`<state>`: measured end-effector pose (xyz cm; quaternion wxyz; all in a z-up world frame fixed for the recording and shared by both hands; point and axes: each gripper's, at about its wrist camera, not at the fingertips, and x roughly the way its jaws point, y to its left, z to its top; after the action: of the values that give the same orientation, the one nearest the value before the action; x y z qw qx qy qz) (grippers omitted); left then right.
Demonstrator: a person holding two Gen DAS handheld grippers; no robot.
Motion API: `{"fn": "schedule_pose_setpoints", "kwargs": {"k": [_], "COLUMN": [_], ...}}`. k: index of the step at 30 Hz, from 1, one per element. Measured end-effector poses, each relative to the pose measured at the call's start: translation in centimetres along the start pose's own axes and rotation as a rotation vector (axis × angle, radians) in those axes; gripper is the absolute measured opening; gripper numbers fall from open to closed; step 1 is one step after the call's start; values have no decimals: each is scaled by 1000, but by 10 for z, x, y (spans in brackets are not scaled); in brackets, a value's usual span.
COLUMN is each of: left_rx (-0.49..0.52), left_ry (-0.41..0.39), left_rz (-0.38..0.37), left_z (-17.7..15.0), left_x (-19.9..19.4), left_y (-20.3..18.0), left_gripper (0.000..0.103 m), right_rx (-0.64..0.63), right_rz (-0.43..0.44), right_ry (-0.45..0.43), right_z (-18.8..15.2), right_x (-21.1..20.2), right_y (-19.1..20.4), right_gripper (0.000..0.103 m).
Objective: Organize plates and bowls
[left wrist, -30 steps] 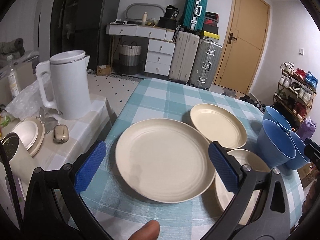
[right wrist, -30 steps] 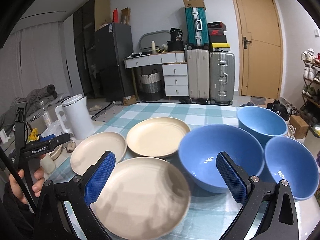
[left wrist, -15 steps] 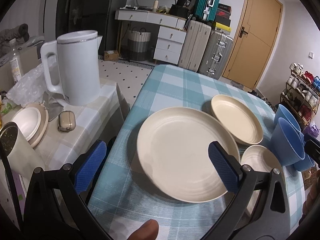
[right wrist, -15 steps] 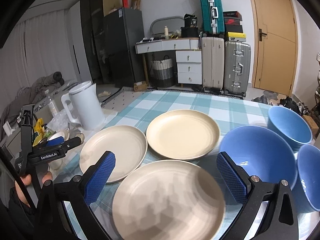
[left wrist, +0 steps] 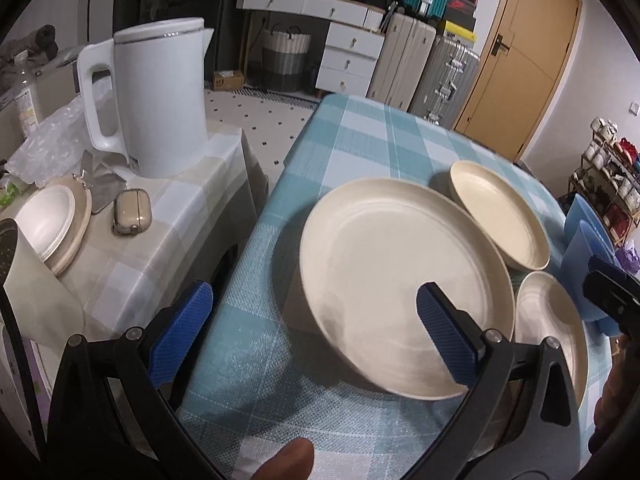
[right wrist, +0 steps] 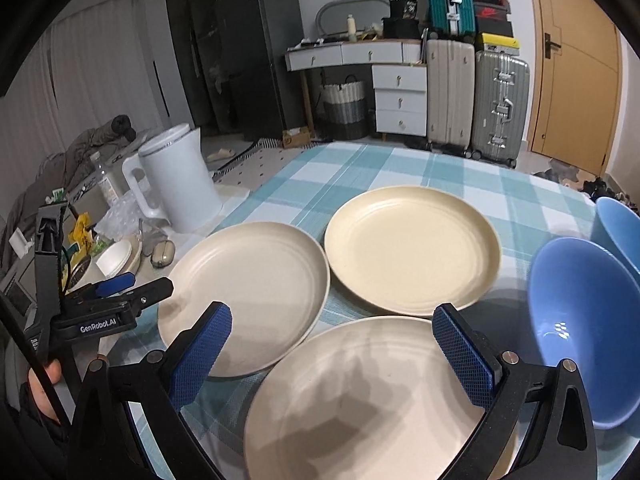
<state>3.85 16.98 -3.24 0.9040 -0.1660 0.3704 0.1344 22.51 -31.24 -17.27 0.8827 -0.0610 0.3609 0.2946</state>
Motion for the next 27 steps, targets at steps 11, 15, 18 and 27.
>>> {"fn": "schedule_pose_setpoints", "kwargs": {"k": [11,15,18,27], "left_rx": [-29,-36,-38,-22], "left_ry": [63,87,99,105], "left_rz": [4,0,-12,-23], "left_z": [-3,-5,-7,-9], "left_x": [13,19,22,25], "left_y": [10,13,14,9], "left_gripper": [102,101,96,80], "right_rx": [2,-8,2,13], "right_rz": [43,63,86,85], "right_ry": [95,113,128,170], "right_z": [3,3,5,6], "right_x": [43,55,64,89], "right_y": [10,16,19,23], "right_gripper": [87,84,80,69]}}
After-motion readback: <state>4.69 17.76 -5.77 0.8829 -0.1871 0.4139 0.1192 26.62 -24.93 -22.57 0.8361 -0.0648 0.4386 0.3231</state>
